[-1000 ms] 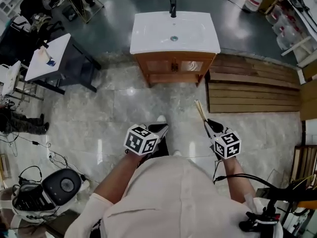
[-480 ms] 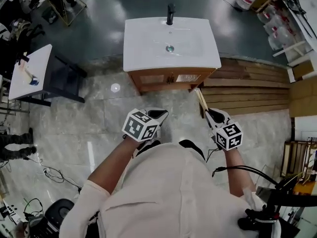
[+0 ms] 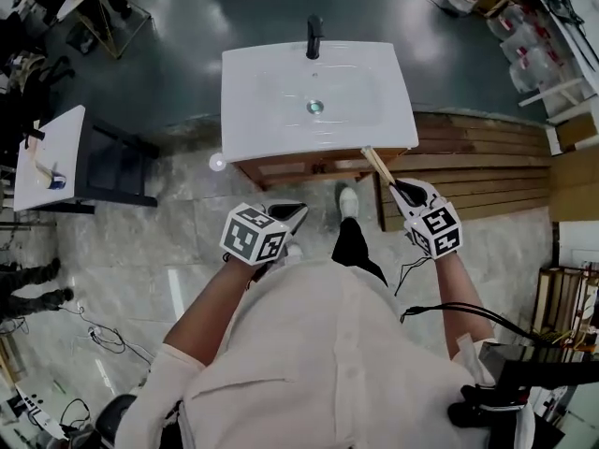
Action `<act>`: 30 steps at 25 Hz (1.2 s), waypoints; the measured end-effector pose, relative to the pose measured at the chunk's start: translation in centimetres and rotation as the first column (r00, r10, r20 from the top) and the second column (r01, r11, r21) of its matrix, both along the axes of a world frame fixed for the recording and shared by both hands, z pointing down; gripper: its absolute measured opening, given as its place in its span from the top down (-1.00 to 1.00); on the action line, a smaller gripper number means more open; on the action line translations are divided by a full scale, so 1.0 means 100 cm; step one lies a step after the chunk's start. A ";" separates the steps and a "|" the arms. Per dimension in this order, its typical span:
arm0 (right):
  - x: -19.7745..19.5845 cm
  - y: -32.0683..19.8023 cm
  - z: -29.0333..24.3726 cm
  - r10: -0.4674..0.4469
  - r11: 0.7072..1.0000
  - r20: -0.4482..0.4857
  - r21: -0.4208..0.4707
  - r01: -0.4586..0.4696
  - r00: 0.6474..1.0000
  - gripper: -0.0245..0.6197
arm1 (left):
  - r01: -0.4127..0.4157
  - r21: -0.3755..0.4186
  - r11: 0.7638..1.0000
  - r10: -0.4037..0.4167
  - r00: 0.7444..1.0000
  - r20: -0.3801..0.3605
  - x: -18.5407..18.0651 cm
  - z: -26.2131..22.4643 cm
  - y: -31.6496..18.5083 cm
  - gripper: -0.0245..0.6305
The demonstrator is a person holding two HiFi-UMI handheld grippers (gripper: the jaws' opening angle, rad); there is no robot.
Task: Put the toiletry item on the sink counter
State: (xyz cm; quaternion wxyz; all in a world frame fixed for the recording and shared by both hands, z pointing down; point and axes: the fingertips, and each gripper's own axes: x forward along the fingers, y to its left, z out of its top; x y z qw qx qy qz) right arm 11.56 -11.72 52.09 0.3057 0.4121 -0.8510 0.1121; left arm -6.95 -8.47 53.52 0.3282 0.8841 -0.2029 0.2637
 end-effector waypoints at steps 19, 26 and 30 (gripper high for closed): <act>0.065 -0.333 0.047 -0.522 0.838 -0.239 0.033 0.544 0.819 0.83 | 0.327 -0.023 0.945 -0.325 0.944 0.047 0.096 -0.017 -0.211 0.91; 0.055 -0.415 0.088 -0.602 0.759 -0.352 0.026 0.651 0.716 0.83 | 0.442 -0.041 0.896 -0.435 0.892 0.119 0.080 -0.003 -0.236 0.91; 0.050 -0.447 0.115 -0.625 0.737 -0.383 0.000 0.676 0.680 0.83 | 0.480 -0.050 0.876 -0.469 0.870 0.150 0.073 0.000 -0.243 0.91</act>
